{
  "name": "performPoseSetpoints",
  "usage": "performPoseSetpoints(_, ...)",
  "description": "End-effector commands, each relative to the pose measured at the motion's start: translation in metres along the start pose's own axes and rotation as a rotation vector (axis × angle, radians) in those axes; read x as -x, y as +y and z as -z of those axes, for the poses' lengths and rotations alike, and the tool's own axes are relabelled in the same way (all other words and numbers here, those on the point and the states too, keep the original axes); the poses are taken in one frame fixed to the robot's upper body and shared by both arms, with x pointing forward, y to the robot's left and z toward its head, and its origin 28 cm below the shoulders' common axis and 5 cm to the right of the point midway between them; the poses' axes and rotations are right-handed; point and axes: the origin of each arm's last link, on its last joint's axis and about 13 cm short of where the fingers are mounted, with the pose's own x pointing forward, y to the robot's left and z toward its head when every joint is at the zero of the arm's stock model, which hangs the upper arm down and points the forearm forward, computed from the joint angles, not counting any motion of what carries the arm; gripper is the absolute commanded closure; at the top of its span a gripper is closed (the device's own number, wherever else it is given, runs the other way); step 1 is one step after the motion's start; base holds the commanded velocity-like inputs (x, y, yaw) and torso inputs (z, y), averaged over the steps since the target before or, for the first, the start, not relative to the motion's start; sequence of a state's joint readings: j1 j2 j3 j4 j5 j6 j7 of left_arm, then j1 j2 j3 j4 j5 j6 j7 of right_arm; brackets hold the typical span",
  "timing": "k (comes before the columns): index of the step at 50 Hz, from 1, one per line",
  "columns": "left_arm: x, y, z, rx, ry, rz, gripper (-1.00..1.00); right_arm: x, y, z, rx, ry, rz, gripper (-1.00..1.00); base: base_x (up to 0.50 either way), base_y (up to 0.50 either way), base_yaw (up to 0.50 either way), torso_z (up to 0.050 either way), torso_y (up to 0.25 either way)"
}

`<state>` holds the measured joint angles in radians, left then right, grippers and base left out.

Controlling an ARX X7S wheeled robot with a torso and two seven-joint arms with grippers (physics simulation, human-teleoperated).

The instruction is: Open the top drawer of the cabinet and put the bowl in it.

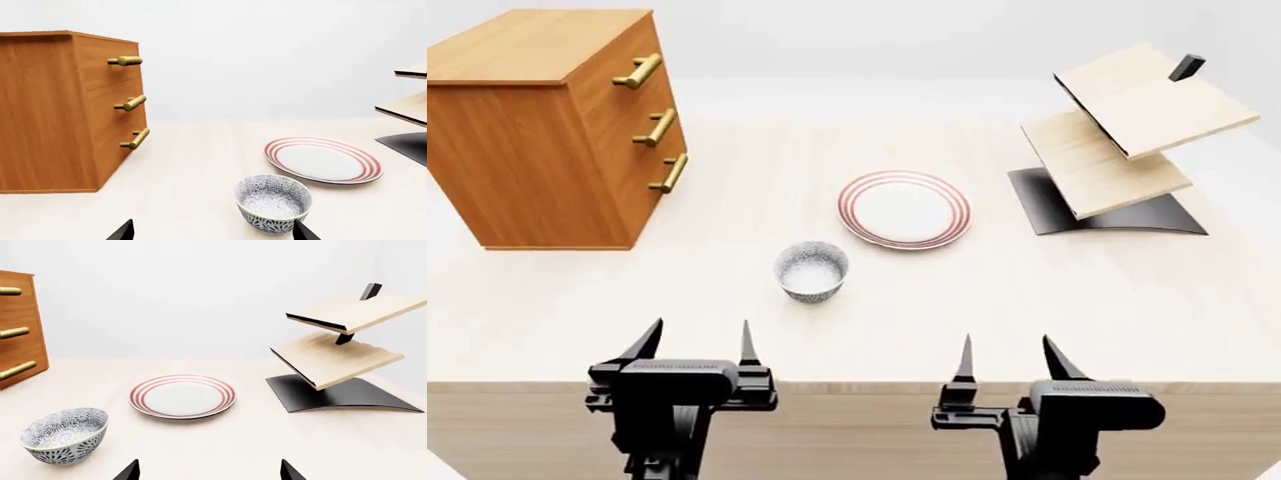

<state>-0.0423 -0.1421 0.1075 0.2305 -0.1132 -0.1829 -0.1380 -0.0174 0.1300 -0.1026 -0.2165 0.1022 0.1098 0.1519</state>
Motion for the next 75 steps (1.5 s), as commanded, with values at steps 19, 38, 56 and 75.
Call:
performPoseSetpoints(19,-0.032,0.023,-0.138,-0.107,-0.084,0.020,-1.00,-0.001,-0.034,-0.121,0.159,-0.100,0.065,-1.00,0.00,0.00,0.00,0.002,0.000)
performPoseSetpoints(38,-0.060,0.032,-0.205,-0.217,-0.076,0.026,-1.00,-0.019,-0.045,-0.194,0.217,-0.103,0.083,-1.00,0.00,0.00,0.00,0.000,0.000)
performPoseSetpoints(56,-0.073,0.034,-0.242,-0.263,-0.121,0.002,-1.00,-0.019,-0.048,-0.225,0.256,-0.132,0.076,-1.00,0.00,0.00,0.00,0.000,0.000)
performPoseSetpoints(75,-0.078,0.034,-0.246,-0.260,-0.123,0.000,-1.00,-0.018,-0.051,-0.227,0.236,-0.142,0.084,-1.00,0.38,0.00,0.00,0.000,0.000)
